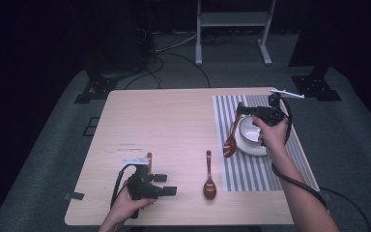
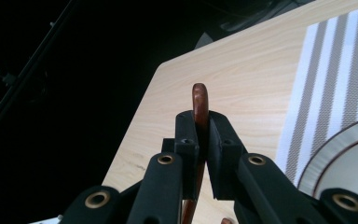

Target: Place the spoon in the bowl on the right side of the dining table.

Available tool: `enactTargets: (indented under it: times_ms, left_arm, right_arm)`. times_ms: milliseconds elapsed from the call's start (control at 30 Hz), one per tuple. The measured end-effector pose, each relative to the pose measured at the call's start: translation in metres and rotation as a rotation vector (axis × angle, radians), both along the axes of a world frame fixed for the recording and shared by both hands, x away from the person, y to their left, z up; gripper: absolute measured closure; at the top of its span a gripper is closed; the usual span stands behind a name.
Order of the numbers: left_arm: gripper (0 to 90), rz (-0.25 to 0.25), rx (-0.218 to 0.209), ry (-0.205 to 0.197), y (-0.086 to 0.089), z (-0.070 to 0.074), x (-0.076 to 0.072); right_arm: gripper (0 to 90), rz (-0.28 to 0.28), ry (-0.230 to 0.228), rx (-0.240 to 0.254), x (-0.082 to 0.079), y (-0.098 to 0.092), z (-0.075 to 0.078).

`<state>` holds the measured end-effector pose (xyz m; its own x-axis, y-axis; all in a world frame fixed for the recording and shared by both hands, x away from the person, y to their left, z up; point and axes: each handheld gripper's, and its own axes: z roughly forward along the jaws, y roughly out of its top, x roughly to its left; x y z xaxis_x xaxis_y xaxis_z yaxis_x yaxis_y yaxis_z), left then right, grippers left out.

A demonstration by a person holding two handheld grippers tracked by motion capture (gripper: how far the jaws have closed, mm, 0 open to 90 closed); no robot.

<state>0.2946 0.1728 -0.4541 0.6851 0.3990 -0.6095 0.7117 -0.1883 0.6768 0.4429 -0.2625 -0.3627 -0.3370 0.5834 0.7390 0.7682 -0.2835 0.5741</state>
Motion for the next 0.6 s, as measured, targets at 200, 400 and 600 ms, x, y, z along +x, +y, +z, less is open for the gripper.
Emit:
enactTargets:
  times_ms: [200, 400, 600]
  left_arm:
    - [0.0, 0.0, 0.0, -0.002, 0.0, 0.001, 0.0]
    - [0.0, 0.001, 0.002, -0.002, 0.0, 0.0, 0.0]
    - [0.0, 0.001, 0.001, -0.002, 0.0, 0.0, 0.0]
  right_arm:
    - [83.1, -0.031, 0.001, -0.001, 0.002, -0.01, 0.003]
    - [83.1, -0.059, -0.004, -0.008, 0.005, -0.018, 0.007]
    - [83.0, -0.091, -0.008, -0.013, 0.007, -0.026, 0.012]
